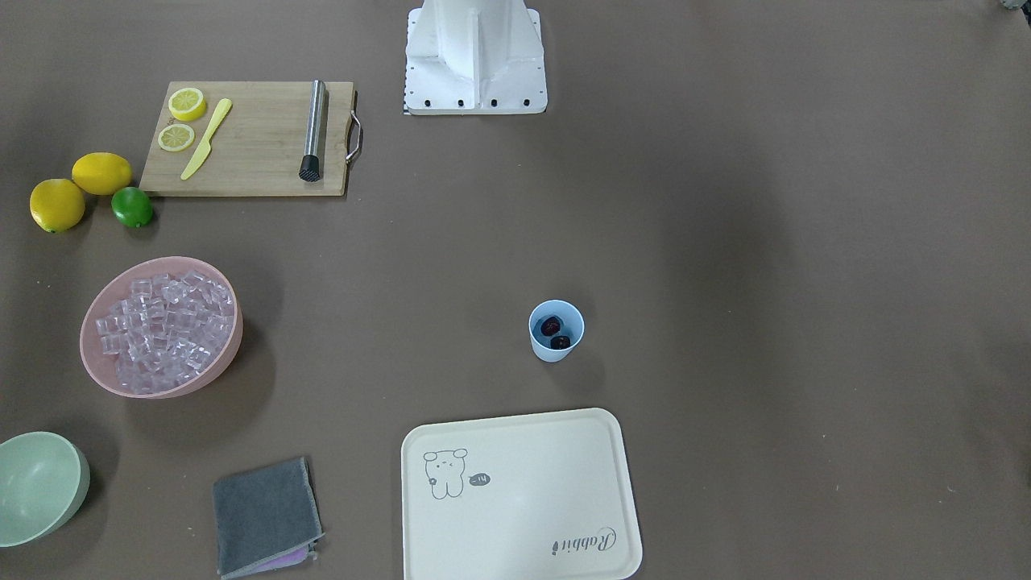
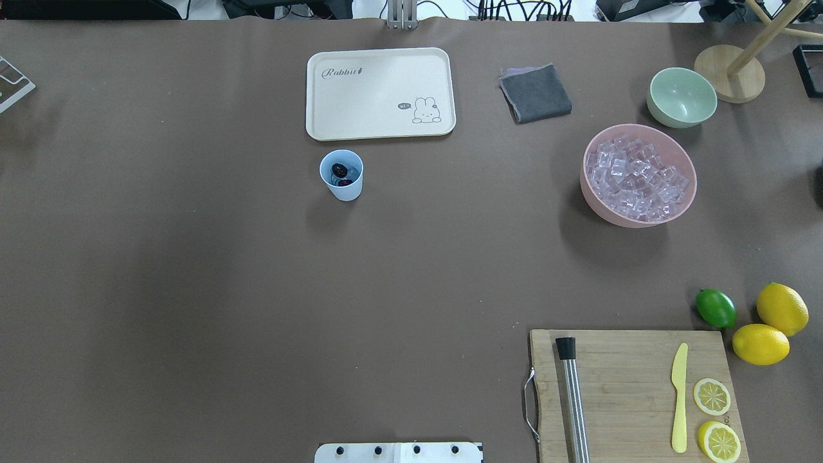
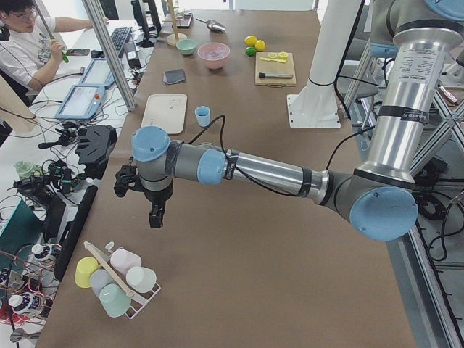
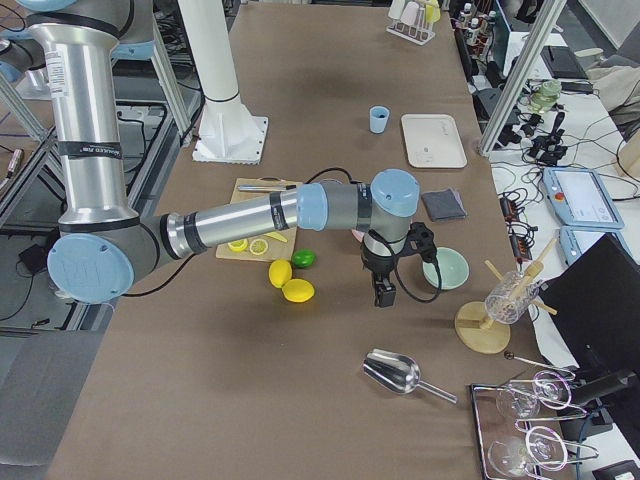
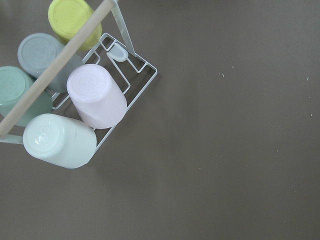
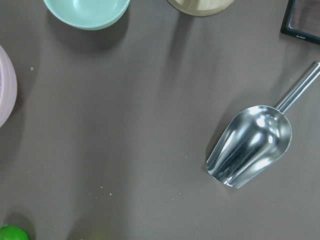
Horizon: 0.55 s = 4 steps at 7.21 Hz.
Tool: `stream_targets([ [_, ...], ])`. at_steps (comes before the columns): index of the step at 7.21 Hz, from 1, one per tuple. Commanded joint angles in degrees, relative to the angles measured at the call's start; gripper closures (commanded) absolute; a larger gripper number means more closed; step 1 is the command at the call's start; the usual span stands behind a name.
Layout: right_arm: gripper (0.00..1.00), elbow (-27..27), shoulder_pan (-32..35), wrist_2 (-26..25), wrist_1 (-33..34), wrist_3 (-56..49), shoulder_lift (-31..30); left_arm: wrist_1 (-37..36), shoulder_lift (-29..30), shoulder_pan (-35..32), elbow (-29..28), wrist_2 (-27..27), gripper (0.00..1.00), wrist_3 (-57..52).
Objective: Put ice and cherries in cup
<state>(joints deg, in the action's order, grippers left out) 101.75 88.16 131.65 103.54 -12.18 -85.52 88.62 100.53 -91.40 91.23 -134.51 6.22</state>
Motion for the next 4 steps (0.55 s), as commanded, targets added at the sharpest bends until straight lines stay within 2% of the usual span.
stream_targets([
  [1,0.01,-0.5,-0.1,0.0,0.0,0.1,0.8,2.3,-5.0,0.0,1.8,-0.1,0.02,0.0],
  [4,0.01,-0.8,-0.1,0.0,0.0,0.0,1.1,2.2,-9.5,-0.4,8.2,-0.3,0.02,0.0],
])
